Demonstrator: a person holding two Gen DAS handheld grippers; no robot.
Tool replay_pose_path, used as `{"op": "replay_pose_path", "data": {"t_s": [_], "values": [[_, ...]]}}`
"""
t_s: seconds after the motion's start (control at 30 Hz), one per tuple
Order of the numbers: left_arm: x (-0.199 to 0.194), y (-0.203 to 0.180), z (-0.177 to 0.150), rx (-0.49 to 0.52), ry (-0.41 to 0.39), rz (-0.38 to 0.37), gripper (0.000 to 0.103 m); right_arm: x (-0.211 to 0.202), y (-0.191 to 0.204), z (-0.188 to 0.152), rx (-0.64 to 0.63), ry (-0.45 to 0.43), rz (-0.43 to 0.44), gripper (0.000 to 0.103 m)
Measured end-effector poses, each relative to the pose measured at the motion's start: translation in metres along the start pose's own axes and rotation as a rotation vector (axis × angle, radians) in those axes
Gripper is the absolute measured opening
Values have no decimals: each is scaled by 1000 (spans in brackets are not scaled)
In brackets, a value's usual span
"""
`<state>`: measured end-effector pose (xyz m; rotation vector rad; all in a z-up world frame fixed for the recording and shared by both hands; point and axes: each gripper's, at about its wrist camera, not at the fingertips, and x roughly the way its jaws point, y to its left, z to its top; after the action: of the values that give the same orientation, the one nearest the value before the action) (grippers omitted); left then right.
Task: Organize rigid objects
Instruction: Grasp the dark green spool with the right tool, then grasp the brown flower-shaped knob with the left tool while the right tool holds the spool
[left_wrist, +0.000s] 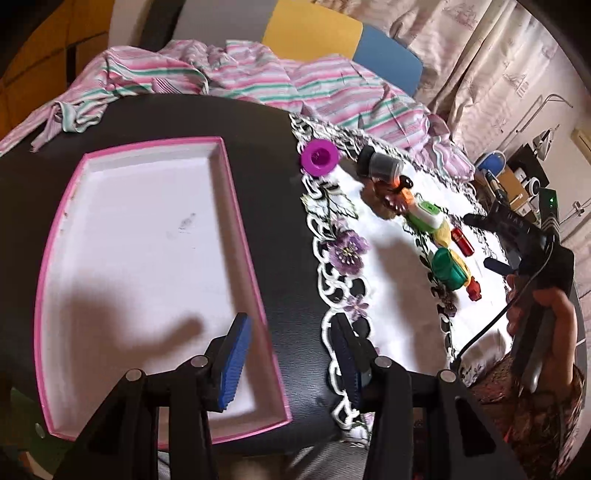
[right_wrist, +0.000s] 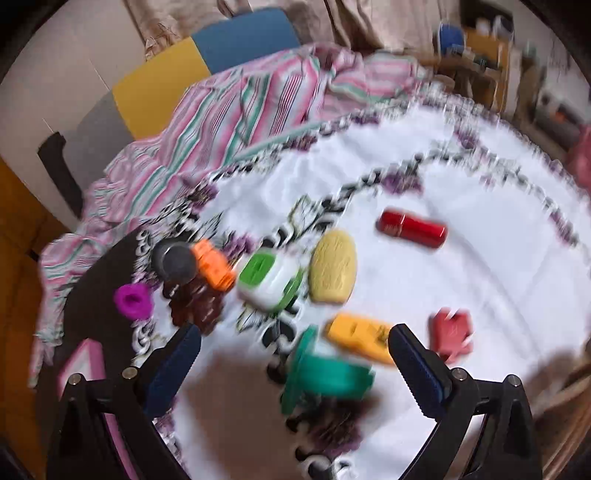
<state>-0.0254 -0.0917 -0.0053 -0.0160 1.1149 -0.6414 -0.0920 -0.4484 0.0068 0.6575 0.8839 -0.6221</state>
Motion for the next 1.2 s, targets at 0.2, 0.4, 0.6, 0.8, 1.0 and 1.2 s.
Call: {"op": "replay_pose_path", "data": {"t_s": [0.2,0.4,0.6,0.8,1.0,1.2], "values": [[1,-8,-3,17,-20,-21,45,7,-14,-20,87,104,-6,97],[-1,-10,-4,35,-13,-31,45,25,-9,-26,50,176,-85,95],[-1,-7,-3,24,-3,-55,47,42,-13,-29,57,236,-81,65],[5,-12,4,28,6,-68,56,35,-3,-30,28,170,16,61],[26,-42,28,104,22,-56,61,32,5,-31,3,143,59,59],[55,-89,64,226,-44,-21,61,35,-2,-22,74,115,49,59]]}}
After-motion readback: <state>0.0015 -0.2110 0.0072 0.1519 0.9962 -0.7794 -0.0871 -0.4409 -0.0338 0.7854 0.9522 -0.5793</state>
